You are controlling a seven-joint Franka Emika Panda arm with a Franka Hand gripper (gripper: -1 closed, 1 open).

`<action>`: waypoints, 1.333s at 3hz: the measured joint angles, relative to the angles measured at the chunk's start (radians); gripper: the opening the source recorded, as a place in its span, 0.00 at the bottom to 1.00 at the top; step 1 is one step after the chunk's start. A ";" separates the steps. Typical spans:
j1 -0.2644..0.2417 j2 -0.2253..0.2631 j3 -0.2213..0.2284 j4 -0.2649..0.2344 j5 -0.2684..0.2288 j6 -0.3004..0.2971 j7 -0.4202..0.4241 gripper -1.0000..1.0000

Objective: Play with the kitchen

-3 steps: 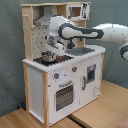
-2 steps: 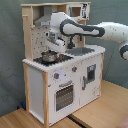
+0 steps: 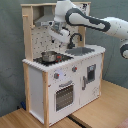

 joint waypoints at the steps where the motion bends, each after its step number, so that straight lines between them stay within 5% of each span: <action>1: 0.001 0.008 0.000 0.071 -0.076 -0.039 -0.025 1.00; 4: 0.030 0.026 0.000 0.199 -0.367 -0.125 -0.154 1.00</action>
